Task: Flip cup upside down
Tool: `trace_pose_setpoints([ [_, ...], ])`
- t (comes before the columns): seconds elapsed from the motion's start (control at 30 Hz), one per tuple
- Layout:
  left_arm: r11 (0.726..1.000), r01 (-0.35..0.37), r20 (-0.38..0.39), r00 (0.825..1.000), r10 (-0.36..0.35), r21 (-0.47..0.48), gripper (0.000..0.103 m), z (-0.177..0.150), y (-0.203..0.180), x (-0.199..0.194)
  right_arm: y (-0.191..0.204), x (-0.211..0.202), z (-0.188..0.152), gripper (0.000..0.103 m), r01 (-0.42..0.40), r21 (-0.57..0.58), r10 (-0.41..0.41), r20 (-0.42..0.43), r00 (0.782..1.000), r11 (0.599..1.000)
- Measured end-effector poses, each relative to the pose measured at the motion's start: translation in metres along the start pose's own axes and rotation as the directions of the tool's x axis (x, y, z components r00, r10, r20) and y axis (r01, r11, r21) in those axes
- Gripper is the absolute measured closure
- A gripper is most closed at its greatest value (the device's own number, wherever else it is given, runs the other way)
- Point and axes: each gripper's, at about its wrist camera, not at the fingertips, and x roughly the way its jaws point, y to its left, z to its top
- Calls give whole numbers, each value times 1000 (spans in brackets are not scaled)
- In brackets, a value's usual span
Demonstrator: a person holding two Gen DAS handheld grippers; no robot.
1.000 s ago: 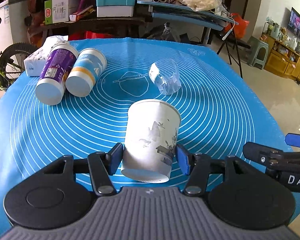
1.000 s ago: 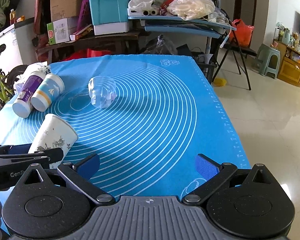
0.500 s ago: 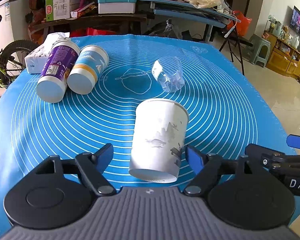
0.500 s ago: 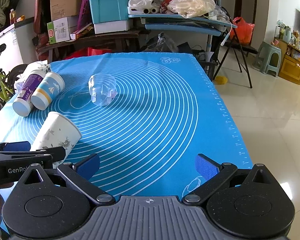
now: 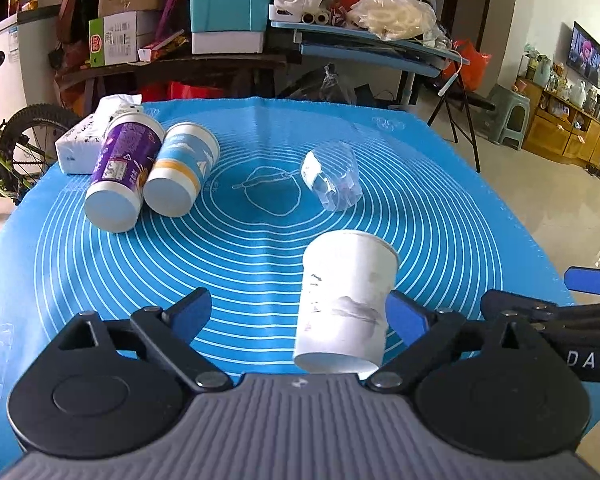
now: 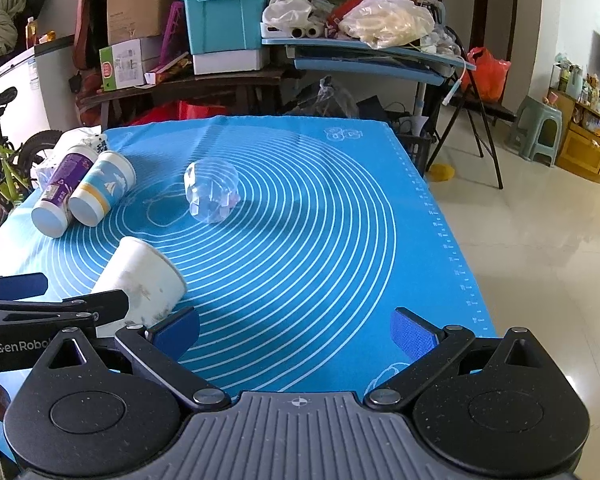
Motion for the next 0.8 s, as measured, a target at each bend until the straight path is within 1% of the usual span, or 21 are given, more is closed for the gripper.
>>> trace_pose_setpoints([
  [0.27,1000,-8,31,1000,8,6,10,4,7,-12,6,-3,3,0,6,-51,-6,3,1000,999],
  [0.33,1000,-5,40,999,5,-2,10,5,13,-17,11,-4,6,0,18,-108,-18,2,1000,994],
  [0.4,1000,-9,52,999,9,-6,10,5,20,-21,19,-5,10,0,42,-201,-41,8,999,979],
  [0.5,1000,-25,77,997,26,-7,10,3,31,-29,33,-8,18,1,84,-339,-81,24,996,937],
  [0.57,999,-49,90,995,50,-8,10,0,39,-34,45,-11,23,1,115,-441,-107,43,993,890],
  [0.6,998,-60,95,994,60,-6,10,0,43,-36,52,-12,24,1,130,-496,-118,56,991,858],
  [0.63,997,-74,102,992,74,-4,10,-2,49,-38,60,-14,25,1,148,-555,-130,72,989,819],
  [0.7,995,-102,115,988,101,0,9,-6,57,-41,78,-16,25,0,182,-669,-147,109,983,721],
  [0.8,988,-157,130,979,155,9,8,-12,71,-43,105,-18,25,0,210,-783,-157,145,977,585],
])
